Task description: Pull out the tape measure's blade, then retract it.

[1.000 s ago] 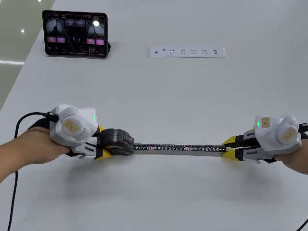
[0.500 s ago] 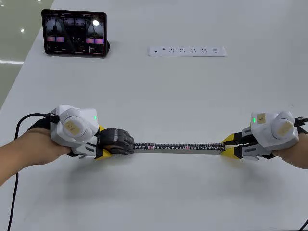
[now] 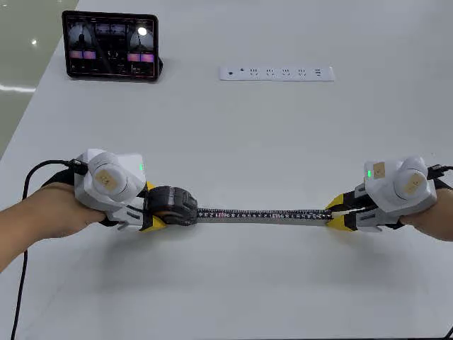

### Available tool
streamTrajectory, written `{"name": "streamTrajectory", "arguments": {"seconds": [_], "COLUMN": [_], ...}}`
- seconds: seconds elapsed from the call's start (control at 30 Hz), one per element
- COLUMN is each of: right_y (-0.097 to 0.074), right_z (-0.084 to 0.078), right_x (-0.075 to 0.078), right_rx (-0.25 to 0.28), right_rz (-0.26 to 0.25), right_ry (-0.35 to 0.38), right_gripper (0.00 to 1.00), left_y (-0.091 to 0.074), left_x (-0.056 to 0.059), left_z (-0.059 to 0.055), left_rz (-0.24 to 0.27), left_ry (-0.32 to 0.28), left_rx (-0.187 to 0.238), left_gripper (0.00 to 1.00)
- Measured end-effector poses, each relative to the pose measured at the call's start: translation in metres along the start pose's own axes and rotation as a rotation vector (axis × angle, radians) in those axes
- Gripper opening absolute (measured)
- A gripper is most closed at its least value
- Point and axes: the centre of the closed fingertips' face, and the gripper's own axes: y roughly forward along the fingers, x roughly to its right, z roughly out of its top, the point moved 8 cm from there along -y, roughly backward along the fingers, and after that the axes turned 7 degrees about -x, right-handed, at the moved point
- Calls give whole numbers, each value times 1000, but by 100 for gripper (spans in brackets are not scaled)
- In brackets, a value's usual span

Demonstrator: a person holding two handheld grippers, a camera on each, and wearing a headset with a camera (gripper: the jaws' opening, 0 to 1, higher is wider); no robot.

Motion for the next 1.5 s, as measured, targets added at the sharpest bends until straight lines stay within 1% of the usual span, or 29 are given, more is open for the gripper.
{"name": "streamTrajectory", "arguments": {"seconds": [0.2,0.27,0.3,0.33,0.37,0.43,0.5,0.57,0.63,0.77,0.87,1.0,1.13,1.2,1.23,1.27,1.5], "right_y": [0,0,0,0,-1,0,0,0,0,0,-1,-3,-7,-7,-7,-7,-11], "right_z": [1,1,0,0,-1,0,1,1,1,1,2,4,7,7,7,7,10], "right_x": [-1,0,1,1,2,1,0,0,0,-1,-1,0,-1,-1,-2,-2,-3], "right_rx": [-9,-9,-15,-11,-12,-7,-3,-4,-4,-4,12,39,95,103,105,107,130], "right_rz": [3,3,-8,-4,-5,2,7,6,3,3,7,2,-10,-9,-10,-9,-24], "right_ry": [8,13,19,43,51,67,73,72,80,82,98,130,189,194,199,203,220], "right_gripper": [11,11,12,12,12,15,18,19,21,22,21,23,26,26,26,27,28], "left_y": [0,-1,-1,-2,-2,-3,-3,-2,-3,-4,-5,-8,-14,-16,-18,-20,-27], "left_x": [-1,0,-1,-1,-1,0,0,2,3,3,3,3,1,0,-1,-1,0], "left_z": [0,1,0,0,0,1,1,1,1,0,0,0,-1,-2,-2,-2,-3], "left_rz": [-6,-14,-23,-20,-19,-26,-24,-28,-32,-30,-28,-24,-11,-8,-6,-3,21], "left_ry": [-12,-31,-43,-39,-37,-51,-54,-50,-63,-63,-59,-78,-113,-134,-151,-159,-188], "left_rx": [-1,6,12,14,14,26,19,19,25,27,31,42,70,82,100,108,141], "left_gripper": [29,30,30,30,30,33,39,39,41,42,40,42,45,47,48,48,51]}}
